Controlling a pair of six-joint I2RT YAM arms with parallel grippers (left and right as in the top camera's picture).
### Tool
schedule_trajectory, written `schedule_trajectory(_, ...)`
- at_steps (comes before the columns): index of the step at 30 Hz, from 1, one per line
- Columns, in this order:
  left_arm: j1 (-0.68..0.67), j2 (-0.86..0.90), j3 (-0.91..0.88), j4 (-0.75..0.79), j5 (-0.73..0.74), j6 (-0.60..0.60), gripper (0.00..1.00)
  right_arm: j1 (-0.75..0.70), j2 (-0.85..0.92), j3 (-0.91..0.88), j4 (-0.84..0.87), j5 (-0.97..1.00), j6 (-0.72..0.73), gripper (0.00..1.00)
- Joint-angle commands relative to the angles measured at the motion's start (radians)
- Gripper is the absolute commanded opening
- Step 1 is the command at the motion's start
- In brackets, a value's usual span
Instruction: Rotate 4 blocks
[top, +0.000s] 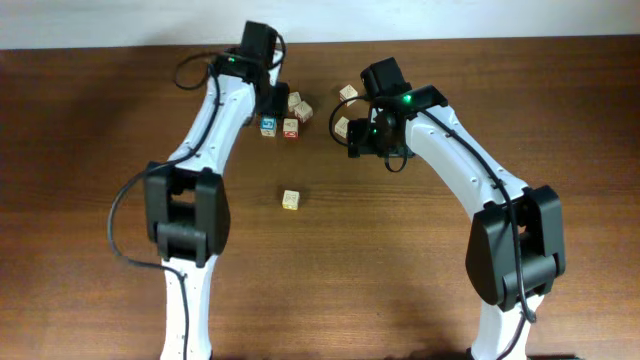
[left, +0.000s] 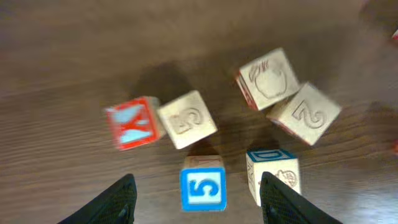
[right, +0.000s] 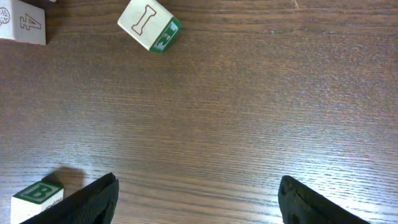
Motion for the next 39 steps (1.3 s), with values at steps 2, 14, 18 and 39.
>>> schedule_trajectory(2,0.0,0.074,-0.013,-0.02,0.038,0.041,0.54,-0.005,-0.004,0.013,0.002,0.017,-0.011,0.83)
schedule_trajectory(14,0.002,0.116,0.278,-0.311,0.04,-0.045,0.11,-0.049,-0.047,0.062,-0.077,0.03,-0.051,0.82)
schedule_trajectory(18,-0.039,0.116,0.589,-0.721,0.093,-0.103,0.15,-0.193,-0.078,0.182,-0.216,-0.097,-0.052,0.88)
schedule_trajectory(39,-0.325,0.117,-0.027,-0.541,-0.061,-0.209,0.45,-0.297,-0.077,0.182,-0.249,-0.158,-0.082,0.88)
